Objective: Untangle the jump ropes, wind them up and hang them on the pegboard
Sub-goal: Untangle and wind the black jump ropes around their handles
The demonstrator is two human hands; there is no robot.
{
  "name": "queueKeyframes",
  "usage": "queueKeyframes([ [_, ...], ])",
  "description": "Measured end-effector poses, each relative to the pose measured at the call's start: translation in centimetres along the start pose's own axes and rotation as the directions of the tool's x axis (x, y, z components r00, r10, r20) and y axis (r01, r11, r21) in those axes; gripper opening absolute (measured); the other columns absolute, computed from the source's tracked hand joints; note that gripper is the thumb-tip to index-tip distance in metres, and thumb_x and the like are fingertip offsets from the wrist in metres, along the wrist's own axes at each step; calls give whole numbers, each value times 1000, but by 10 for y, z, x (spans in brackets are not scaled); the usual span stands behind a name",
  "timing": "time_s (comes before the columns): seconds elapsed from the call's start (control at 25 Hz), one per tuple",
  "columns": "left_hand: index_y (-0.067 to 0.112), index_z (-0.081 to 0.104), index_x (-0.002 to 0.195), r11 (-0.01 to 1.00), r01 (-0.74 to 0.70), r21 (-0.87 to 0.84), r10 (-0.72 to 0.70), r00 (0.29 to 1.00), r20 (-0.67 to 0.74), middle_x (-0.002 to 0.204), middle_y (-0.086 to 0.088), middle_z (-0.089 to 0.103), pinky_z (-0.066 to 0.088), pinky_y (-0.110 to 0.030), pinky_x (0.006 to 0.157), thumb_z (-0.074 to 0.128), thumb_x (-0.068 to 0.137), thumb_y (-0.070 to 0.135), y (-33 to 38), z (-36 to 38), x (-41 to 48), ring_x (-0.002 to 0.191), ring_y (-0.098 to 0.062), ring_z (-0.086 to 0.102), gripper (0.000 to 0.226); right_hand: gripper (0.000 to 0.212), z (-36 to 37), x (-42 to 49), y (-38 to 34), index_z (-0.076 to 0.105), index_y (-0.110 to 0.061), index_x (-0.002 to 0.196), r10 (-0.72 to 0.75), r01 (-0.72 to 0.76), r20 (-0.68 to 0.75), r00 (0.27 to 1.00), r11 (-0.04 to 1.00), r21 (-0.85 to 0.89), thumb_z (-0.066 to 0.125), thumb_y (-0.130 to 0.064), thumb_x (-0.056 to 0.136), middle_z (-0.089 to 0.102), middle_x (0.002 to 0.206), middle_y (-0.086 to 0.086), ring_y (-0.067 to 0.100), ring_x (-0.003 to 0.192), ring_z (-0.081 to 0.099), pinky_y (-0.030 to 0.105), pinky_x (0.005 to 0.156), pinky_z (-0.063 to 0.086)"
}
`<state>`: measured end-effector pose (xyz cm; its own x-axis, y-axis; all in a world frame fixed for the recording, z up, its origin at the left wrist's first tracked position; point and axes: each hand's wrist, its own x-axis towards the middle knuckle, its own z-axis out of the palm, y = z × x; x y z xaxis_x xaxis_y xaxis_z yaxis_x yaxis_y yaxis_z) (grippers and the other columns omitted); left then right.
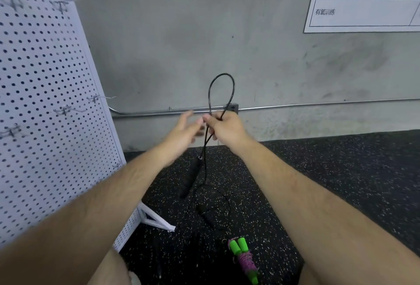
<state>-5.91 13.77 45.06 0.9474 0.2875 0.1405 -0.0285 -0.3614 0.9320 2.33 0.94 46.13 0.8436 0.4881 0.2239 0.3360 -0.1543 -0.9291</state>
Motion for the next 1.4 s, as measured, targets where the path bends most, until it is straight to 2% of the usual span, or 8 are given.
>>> queueKeyframes([
  [0.16, 28, 48, 142, 888, 52, 456, -194, 943, 271, 139, 10, 56, 41, -32, 108, 56, 99, 52, -62, 26, -9, 126, -13, 55, 50, 20, -16, 16, -12, 73, -11, 98, -19, 18, -50, 999, 1000, -11, 60, -25, 101, 58, 63, -3, 5, 50, 52, 22, 54, 47],
  [0.28, 30, 57, 128, 936, 117, 332, -209, 944, 256, 129, 5, 67, 42, -40, 112, 62, 97, 48, -71, 38, 4, 120, -14, 61, 37, 22, -22, 24, -1, 73, -12, 102, -14, 9, -85, 996, 998, -60, 60, -29, 101, 60, 64, -3, 5, 53, 53, 25, 61, 48],
  [0.44, 39, 55, 114, 965, 135, 225, -180, 964, 194, 86, 7, 73, 52, -29, 89, 57, 100, 47, -77, 39, 21, 83, -8, 73, 16, 27, -35, 29, 25, 70, -12, 107, 24, -28, -162, 987, 999, -25, 62, -36, 99, 66, 77, -2, 8, 64, 58, 25, 60, 52],
  [0.64, 33, 53, 115, 994, 75, 81, -80, 994, 70, 79, -2, 68, 52, -41, 80, 47, 100, 58, -79, 36, 50, 73, -16, 65, 30, 78, -16, 12, 79, 47, -13, 142, 268, -269, 24, 963, 962, 38, 65, -65, 86, 56, 133, -2, 20, 117, 61, 39, 101, 53],
  [0.8, 24, 61, 121, 995, 81, 57, -89, 982, 169, 119, -3, 66, 46, -37, 100, 56, 89, 53, -70, 38, 67, 109, -15, 62, 43, 42, 4, 23, 84, 69, -14, 106, 293, -295, 39, 955, 937, 189, 60, -54, 95, 73, 107, 4, 20, 99, 71, 41, 91, 59],
  [0.92, 20, 66, 101, 991, 103, 81, -118, 970, 212, 114, -9, 58, 42, -38, 90, 55, 69, 39, -79, 32, 73, 102, -19, 55, 39, 36, 8, 33, 82, 69, -14, 95, 312, -305, -37, 949, 945, 120, 59, -48, 92, 74, 99, 7, 25, 94, 71, 49, 90, 58],
  [1.12, 34, 65, 110, 986, 73, 147, -109, 961, 253, 110, 10, 65, 41, -31, 80, 53, 96, 15, -82, 28, 75, 95, -7, 56, 26, 29, -3, 29, 77, 60, -10, 90, 348, -346, -88, 934, 938, 34, 46, -35, 95, 61, 88, 5, 21, 81, 56, 37, 74, 47],
  [1.4, 23, 67, 99, 882, -6, 471, -223, 877, 427, 102, 4, 71, 49, -30, 83, 59, 89, 1, -94, 20, 60, 97, -13, 65, 26, 21, -22, 19, 59, 52, -6, 97, 434, -339, -48, 900, 764, 550, 38, -19, 101, 68, 82, 17, 23, 63, 58, 36, 62, 58],
])
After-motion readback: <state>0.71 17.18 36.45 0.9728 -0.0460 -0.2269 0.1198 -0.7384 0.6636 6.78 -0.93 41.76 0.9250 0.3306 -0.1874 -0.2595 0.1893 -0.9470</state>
